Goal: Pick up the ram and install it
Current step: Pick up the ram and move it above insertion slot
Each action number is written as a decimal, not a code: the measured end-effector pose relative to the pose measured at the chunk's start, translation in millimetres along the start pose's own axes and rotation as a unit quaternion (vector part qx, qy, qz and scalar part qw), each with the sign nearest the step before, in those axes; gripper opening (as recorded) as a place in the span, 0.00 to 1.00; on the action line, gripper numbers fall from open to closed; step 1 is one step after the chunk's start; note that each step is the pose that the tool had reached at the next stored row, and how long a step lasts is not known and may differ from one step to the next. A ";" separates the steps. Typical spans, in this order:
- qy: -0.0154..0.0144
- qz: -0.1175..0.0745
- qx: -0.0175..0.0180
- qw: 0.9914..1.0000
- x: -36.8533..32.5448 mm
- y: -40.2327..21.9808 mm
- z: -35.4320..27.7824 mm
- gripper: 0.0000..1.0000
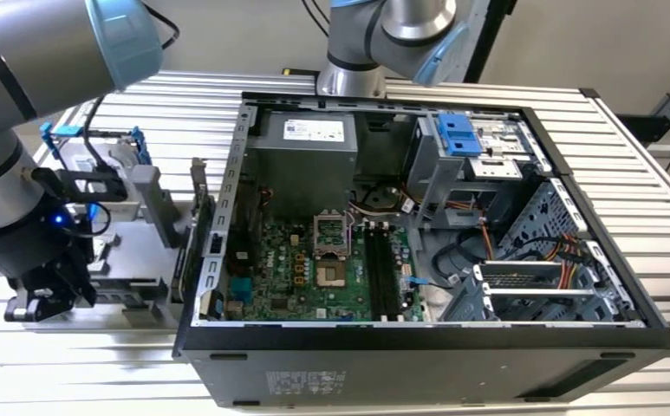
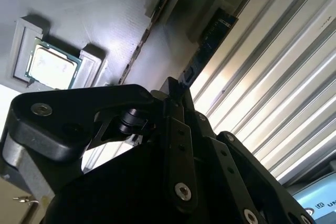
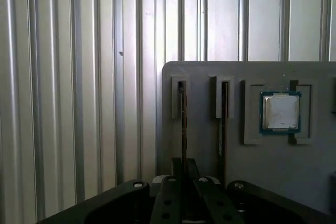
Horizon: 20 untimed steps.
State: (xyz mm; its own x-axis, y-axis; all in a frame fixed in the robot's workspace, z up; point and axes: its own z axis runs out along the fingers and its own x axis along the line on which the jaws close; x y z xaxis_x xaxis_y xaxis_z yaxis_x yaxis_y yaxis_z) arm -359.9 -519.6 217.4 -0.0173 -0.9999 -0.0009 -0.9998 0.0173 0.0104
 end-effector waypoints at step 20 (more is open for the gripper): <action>0.000 0.000 0.000 1.000 0.0 0.3 -8.0 0.00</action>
State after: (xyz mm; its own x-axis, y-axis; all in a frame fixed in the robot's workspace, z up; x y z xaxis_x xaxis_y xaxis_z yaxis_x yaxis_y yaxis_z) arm -360.1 -519.6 225.5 -0.0173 -0.9999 -0.0009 -0.9998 0.0173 0.0104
